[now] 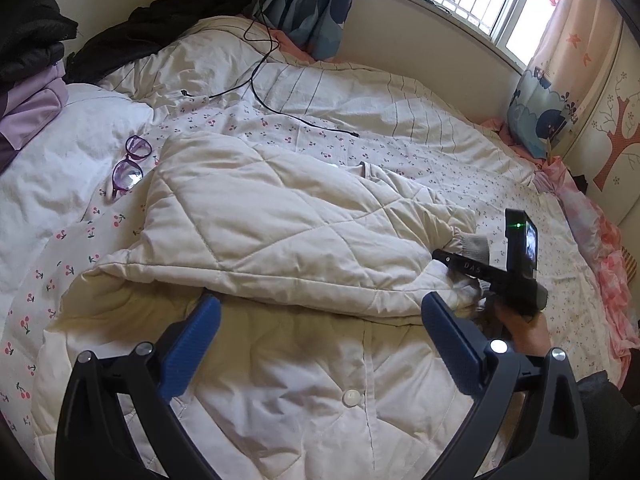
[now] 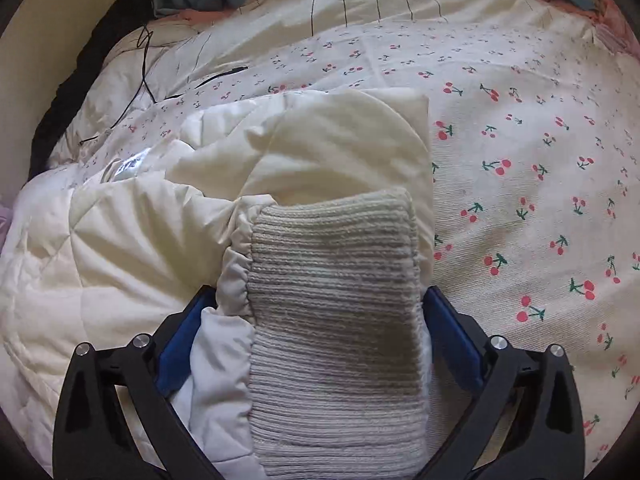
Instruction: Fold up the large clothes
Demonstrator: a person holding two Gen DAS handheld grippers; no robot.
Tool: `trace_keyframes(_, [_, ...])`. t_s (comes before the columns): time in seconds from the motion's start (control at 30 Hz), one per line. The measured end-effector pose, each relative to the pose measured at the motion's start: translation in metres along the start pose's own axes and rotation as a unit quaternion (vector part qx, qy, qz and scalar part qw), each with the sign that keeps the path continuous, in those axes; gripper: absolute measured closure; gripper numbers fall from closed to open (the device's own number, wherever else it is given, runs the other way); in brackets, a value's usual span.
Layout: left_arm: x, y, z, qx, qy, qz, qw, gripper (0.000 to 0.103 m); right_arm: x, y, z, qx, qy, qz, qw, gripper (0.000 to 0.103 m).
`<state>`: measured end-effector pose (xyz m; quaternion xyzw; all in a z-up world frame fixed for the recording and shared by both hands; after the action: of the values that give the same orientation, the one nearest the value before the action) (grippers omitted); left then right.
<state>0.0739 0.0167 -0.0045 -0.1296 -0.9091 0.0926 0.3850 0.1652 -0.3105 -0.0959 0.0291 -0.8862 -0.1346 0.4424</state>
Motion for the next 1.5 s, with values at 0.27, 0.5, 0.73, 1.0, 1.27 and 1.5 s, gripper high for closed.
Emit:
trace_keyframes(0.27, [-0.001,-0.002,0.001,-0.002,0.004,-0.001,1.0,0.007,0.087,0.021,0.006,0.055,-0.097,-0.003,0.994,0.006])
trace_keyframes(0.5, [-0.001,-0.003,0.002,-0.007,0.004,0.001,1.0,0.007,0.036,0.004,0.047,0.055,0.02,-0.025,0.998,0.006])
trace_keyframes(0.73, [0.002,-0.002,0.001,-0.004,0.002,0.006,1.0,0.007,0.085,0.022,0.044,0.066,-0.067,0.0,0.996,0.006])
trace_keyframes(1.0, [0.003,-0.004,0.002,-0.004,0.003,0.006,1.0,0.007,0.037,0.018,0.047,0.061,0.016,0.004,0.998,0.006])
trace_keyframes(1.27, [0.001,-0.006,0.003,-0.003,0.004,0.003,1.0,0.007,0.045,0.006,0.061,0.04,0.01,0.016,0.999,0.006])
trace_keyframes(1.5, [-0.001,-0.009,0.003,-0.01,0.006,0.003,0.9999,0.007,0.036,0.013,0.048,0.048,0.018,0.013,0.999,0.006])
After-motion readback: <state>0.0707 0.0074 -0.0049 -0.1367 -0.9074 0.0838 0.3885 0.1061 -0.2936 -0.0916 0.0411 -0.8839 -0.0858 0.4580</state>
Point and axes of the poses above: each gripper's, at about its wrist camera, not at the fingertips, and x roughly against the way its jaws point, y to its left, z to its underside, the point moved 1 cm from there along -x, roughly the way its jaws point, and after that the axes turned 4 degrees about -y, right-handed, at the moved point
